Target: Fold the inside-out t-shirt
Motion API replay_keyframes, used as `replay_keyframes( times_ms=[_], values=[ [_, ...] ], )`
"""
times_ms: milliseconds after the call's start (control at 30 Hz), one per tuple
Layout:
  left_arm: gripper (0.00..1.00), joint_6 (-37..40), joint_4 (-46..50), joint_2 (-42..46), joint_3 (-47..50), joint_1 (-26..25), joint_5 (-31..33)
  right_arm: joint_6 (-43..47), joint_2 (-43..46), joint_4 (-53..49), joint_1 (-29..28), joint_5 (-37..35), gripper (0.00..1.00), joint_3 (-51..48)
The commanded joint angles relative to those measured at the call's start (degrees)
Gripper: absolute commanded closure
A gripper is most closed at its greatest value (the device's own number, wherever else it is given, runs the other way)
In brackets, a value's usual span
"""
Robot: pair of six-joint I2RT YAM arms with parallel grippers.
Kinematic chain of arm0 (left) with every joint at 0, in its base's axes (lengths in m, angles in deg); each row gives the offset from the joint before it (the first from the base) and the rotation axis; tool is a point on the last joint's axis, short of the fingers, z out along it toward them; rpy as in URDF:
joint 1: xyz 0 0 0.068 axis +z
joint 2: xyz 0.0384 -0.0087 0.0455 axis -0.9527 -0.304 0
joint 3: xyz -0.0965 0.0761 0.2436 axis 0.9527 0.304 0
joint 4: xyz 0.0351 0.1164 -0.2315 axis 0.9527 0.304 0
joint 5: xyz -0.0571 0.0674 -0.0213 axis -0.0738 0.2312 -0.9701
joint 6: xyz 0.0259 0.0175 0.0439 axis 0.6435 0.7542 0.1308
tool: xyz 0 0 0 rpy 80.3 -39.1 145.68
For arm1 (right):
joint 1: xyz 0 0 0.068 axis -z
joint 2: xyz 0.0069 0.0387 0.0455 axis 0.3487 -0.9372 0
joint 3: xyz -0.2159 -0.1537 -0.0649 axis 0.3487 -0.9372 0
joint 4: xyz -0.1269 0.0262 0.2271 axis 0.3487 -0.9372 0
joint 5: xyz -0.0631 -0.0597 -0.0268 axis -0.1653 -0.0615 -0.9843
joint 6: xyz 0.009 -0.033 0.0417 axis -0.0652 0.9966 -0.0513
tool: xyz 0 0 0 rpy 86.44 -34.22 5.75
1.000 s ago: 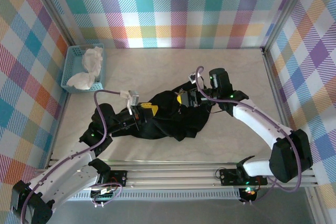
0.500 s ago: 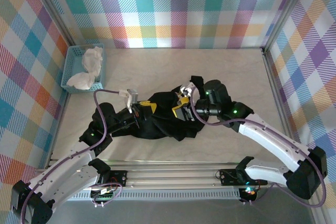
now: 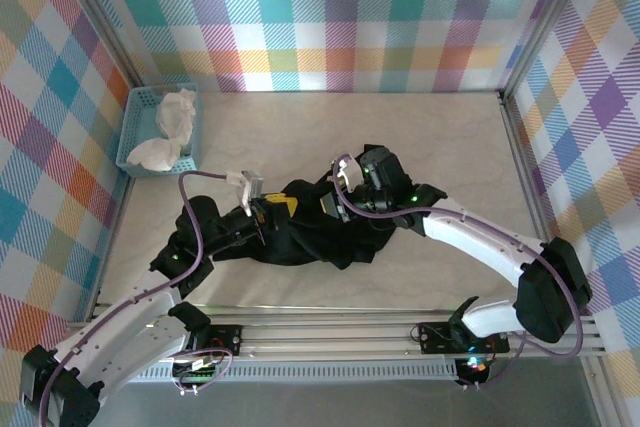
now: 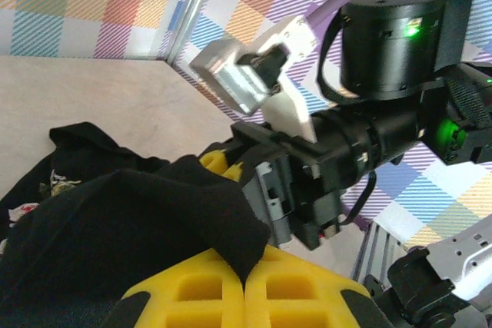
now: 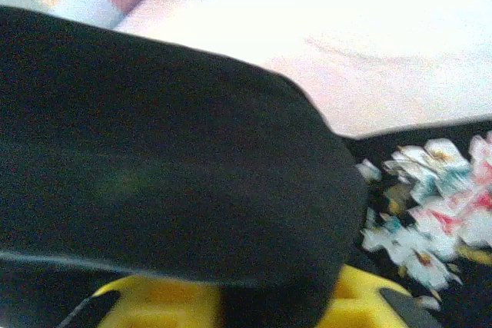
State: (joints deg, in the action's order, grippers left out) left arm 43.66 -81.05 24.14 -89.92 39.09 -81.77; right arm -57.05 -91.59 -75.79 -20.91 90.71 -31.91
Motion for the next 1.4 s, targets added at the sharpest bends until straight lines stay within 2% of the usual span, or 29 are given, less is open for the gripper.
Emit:
replay_keyframes(
  times_ms=[0,33,133,300,467,633,767,867,1000,1367],
  values=[
    [1.00,0.49,1.27,1.93,-0.45,0.52,5.08,-1.12,4.14,8.12,2.75,15.01,0.95,-1.40],
    [1.00,0.36,2.93,2.09,-0.51,0.52,8.41,-1.32,4.94,8.98,3.59,18.27,0.99,-2.19],
    [1.00,-0.50,8.80,1.98,-1.69,0.60,18.96,-2.27,6.96,11.80,5.51,25.92,1.00,-4.56],
    [0.79,1.70,14.65,-1.07,-4.45,0.60,22.72,-7.06,7.30,20.61,7.39,33.55,1.00,-7.47],
    [0.56,3.43,21.79,-3.21,-7.88,0.39,24.28,-8.17,5.28,21.22,7.57,34.14,1.00,-6.53],
    [0.42,3.87,26.63,-0.30,-9.34,-1.88,25.88,-8.85,3.99,19.11,7.88,29.98,1.00,-5.30],
    [0.41,4.76,28.09,2.43,-9.92,-4.96,23.43,-10.30,3.37,19.13,8.45,28.02,1.00,-5.01],
    [0.49,6.80,25.81,2.00,-9.96,-7.23,14.75,-11.73,2.68,19.84,8.69,28.23,1.00,-4.88],
    [0.56,7.12,23.67,-4.18,-12.64,-8.86,6.48,-12.30,2.05,19.84,8.80,28.56,1.00,-4.66],
    [0.51,5.84,20.15,-16.06,-16.36,-8.86,5.17,-12.11,2.83,19.08,8.98,28.66,1.00,-4.83]
  ],
)
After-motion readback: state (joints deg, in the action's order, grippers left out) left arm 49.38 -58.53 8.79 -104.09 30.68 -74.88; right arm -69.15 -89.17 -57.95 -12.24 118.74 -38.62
